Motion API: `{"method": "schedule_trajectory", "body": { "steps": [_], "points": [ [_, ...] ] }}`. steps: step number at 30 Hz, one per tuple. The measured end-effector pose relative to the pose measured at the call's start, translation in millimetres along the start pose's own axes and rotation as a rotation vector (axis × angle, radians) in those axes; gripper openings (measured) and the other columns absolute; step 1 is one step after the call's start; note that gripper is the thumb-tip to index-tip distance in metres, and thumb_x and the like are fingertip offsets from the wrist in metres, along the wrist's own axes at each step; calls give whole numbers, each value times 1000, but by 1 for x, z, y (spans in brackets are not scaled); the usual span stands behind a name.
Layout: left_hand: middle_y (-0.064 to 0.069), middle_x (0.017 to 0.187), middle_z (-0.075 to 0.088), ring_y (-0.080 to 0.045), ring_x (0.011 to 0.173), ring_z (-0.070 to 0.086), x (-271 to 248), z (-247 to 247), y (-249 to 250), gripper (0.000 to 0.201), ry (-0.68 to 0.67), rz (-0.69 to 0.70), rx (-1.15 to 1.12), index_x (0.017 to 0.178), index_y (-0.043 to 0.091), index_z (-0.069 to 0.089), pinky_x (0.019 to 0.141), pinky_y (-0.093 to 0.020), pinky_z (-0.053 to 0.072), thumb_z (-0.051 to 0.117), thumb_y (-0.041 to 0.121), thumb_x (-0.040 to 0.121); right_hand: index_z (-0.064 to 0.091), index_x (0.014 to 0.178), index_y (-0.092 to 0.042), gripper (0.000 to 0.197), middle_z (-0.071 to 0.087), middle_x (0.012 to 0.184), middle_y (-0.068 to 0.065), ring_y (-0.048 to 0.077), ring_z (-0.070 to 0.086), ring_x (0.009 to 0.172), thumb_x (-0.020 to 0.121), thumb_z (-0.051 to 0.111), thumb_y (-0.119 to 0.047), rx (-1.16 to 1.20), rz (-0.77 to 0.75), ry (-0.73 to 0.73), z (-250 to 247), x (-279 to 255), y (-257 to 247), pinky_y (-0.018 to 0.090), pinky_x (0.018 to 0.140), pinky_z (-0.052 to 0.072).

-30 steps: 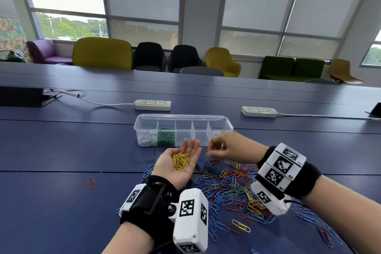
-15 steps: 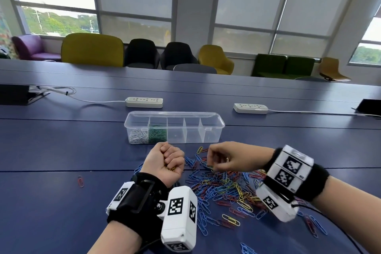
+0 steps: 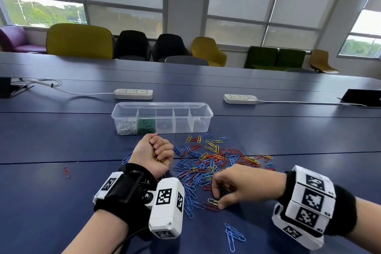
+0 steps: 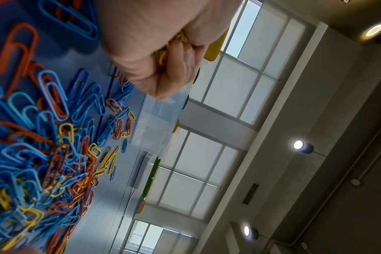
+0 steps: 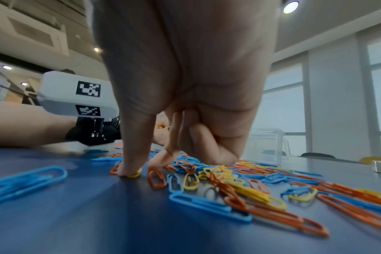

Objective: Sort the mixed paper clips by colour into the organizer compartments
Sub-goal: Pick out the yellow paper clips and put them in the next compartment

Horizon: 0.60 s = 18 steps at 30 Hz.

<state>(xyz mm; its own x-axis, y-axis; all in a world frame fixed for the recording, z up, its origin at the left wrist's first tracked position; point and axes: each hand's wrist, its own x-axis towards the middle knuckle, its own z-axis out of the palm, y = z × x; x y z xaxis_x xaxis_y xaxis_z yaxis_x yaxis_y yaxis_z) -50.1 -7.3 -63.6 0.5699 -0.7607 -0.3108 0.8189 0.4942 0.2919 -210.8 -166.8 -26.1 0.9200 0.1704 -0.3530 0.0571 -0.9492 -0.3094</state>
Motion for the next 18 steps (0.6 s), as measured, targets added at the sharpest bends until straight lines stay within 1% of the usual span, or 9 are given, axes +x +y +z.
{"method": "schedule_trajectory", "body": {
  "steps": [3, 6, 8, 10, 12, 13, 15, 16, 18],
  "points": [
    [5, 41, 27, -10, 28, 25, -1, 1, -1, 37, 10, 3, 22, 41, 17, 34, 29, -19, 17, 43, 15, 76, 63, 95, -16, 14, 48, 67, -14, 2, 46, 60, 87, 64, -28, 15, -16, -28, 2, 0, 1, 11, 57, 35],
    [5, 42, 29, -10, 28, 28, -2, 2, -1, 33, 32, -10, -18, 45, 17, 34, 27, -18, 20, 43, 13, 76, 56, 89, -21, 3, 48, 69, -14, 2, 44, 59, 88, 59, -21, -7, -1, -49, 4, -2, -1, 14, 58, 35],
    [3, 45, 38, -11, 30, 39, -3, 4, -2, 30, 52, -12, -59, 53, 15, 38, 29, -16, 35, 42, 10, 82, 48, 86, -21, 6, 46, 67, -13, 4, 42, 58, 89, 53, -21, -60, 2, 2, -1, -2, -5, 18, 60, 36],
    [-6, 53, 56, -20, 39, 58, -2, 6, -6, 37, 53, 13, -84, 55, 10, 50, 42, -31, 56, 39, 10, 90, 40, 82, -22, 12, 45, 67, -11, 11, 41, 60, 91, 49, -21, -72, -14, 108, -14, 4, -9, 27, 64, 39],
    [-18, 64, 66, -30, 53, 68, -2, 10, -11, 47, 16, 17, -60, 56, 2, 59, 54, -46, 55, 34, 11, 94, 36, 80, -24, 17, 45, 67, -6, 16, 39, 60, 92, 47, -20, -46, -50, 216, -31, 15, -18, 34, 63, 39],
    [-21, 66, 67, -32, 56, 69, -3, 12, -13, 48, 6, 4, -39, 60, 0, 61, 52, -46, 55, 31, 12, 96, 35, 80, -27, 19, 45, 67, -4, 16, 39, 58, 93, 46, -19, -61, -74, 250, -39, 23, -25, 32, 61, 38],
    [-17, 61, 66, -27, 49, 67, -1, 13, -18, 47, 51, -9, 7, 65, 0, 61, 42, -36, 55, 30, 13, 98, 38, 87, -30, 14, 52, 75, -2, 15, 43, 61, 95, 44, -19, -92, -109, 264, -47, 39, -38, 28, 61, 36],
    [-14, 56, 65, -23, 44, 65, 1, 13, -20, 47, 85, -13, 34, 63, 0, 60, 40, -29, 53, 31, 14, 98, 43, 96, -23, 3, 57, 85, 2, 16, 45, 68, 96, 43, -20, -126, -118, 262, -48, 47, -44, 28, 66, 37],
    [-11, 53, 61, -20, 40, 61, 0, 13, -22, 41, 93, -28, 77, 66, 2, 56, 37, -21, 50, 33, 15, 97, 46, 107, -14, 16, 58, 105, 5, 16, 44, 86, 97, 42, -26, -309, -99, 262, -48, 62, -52, 34, 81, 36]
  ]
}}
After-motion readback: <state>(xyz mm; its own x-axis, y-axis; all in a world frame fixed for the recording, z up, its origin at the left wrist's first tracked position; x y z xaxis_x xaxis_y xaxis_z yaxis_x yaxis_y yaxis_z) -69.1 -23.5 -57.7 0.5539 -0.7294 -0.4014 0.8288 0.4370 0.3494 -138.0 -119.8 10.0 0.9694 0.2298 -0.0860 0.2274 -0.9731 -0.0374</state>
